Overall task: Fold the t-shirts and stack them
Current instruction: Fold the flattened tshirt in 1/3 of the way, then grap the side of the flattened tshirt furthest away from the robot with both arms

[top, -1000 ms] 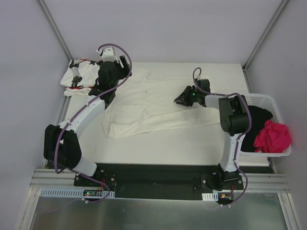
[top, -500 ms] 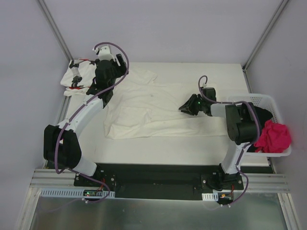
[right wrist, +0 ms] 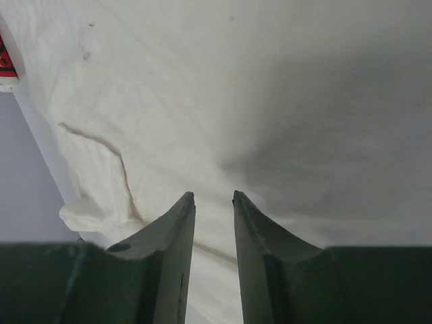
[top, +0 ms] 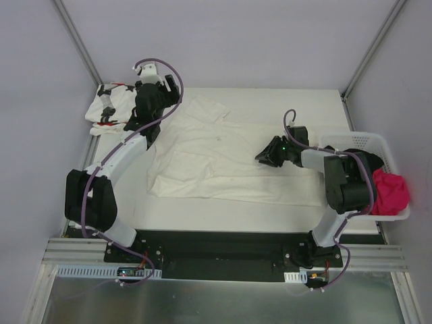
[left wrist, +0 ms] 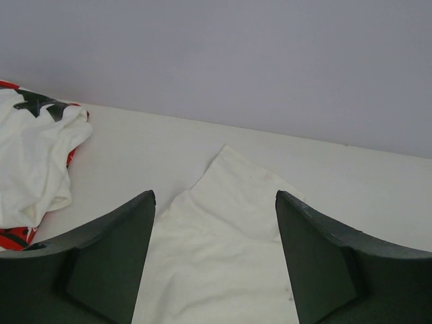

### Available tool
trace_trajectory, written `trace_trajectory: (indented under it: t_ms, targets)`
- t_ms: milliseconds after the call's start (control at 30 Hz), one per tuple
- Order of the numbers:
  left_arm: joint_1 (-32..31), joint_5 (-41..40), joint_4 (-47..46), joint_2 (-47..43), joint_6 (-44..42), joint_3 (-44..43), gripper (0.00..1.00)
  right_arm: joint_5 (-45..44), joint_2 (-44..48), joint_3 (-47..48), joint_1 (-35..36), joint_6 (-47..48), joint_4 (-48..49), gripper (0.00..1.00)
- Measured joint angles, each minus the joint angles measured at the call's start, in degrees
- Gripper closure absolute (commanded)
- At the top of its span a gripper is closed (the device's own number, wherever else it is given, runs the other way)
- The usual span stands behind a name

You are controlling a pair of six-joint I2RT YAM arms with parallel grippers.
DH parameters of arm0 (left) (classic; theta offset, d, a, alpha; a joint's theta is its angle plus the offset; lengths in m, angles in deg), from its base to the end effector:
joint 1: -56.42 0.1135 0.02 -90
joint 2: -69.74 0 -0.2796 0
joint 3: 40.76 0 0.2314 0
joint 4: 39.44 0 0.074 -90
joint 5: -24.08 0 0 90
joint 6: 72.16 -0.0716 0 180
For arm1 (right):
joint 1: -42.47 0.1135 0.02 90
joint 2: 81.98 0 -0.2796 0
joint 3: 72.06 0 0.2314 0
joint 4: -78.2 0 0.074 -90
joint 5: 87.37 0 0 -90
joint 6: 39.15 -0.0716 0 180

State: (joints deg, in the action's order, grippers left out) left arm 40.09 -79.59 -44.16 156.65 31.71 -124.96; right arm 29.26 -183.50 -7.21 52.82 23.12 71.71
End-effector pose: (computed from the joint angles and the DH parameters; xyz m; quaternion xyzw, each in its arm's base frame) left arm 0.3690 -0.0905 0.3868 -0.0708 0.6913 -0.1063 0.7112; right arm 0.3505 0.0966 0.1549 0.0444 0.8965 0.3259 0.2967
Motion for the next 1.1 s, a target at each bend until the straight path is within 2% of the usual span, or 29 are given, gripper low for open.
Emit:
trace_trajectory:
  t_ms: [200, 467, 700, 800, 1100]
  targets:
    - [3.8, 9.11, -2.69, 12.2, -0.74, -5.35, 0.28, -0.85, 2.67, 7.67, -0.28, 1.88, -4.15, 0.65]
    - [7.82, 27.19, 7.43, 35.39, -1.29, -32.26, 0.28, -3.17, 6.86, 17.03, -1.57, 5.05, -4.72, 0.64]
    - [9.73, 41.46, 12.81, 48.22, 1.84, -49.62, 0.28, -2.99, 8.61, 16.76, -4.66, 5.6, -5.16, 0.63]
    - [10.6, 44.76, 13.84, 51.89, 2.82, -53.0, 0.28, -3.02, 11.34, 14.93, -5.6, 5.73, -5.7, 0.62]
    - [11.67, 47.78, 15.96, 58.73, 4.94, -57.0, 0.3, -3.56, 21.81, 9.9, -5.75, 6.32, -7.21, 0.6]
